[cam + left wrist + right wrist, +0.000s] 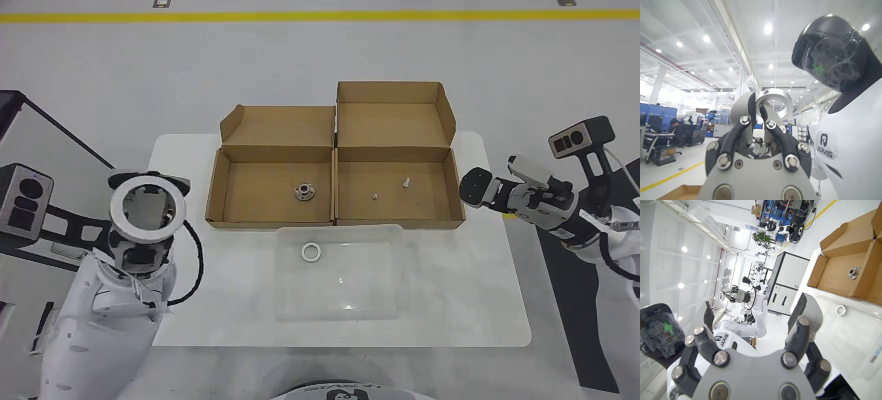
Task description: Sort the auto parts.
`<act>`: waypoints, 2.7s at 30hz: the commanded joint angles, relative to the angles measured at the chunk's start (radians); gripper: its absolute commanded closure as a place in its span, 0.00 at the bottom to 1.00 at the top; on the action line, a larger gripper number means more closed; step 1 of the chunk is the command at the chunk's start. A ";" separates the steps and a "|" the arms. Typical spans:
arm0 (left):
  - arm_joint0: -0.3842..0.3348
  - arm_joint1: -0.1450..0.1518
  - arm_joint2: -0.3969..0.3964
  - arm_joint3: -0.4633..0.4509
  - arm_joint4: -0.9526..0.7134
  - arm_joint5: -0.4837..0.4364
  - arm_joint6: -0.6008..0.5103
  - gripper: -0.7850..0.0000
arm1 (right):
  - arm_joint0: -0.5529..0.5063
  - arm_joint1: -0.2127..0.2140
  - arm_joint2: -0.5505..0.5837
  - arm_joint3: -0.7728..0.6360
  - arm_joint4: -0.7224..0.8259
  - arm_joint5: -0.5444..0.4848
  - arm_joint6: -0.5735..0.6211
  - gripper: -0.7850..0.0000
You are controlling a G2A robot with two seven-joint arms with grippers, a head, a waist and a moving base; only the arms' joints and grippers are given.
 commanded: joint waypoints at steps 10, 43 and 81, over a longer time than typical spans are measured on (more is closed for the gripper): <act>0.018 -0.014 -0.033 -0.015 0.014 -0.018 -0.027 1.00 | 0.000 0.000 0.000 0.000 0.000 0.000 0.000 0.00; 0.031 -0.047 -0.010 -0.059 0.031 0.069 -0.083 1.00 | 0.000 0.000 0.000 0.000 0.000 0.000 0.000 0.00; -0.118 -0.068 0.054 0.106 0.484 0.275 -0.456 1.00 | 0.000 0.000 0.000 0.000 0.000 0.000 0.000 0.00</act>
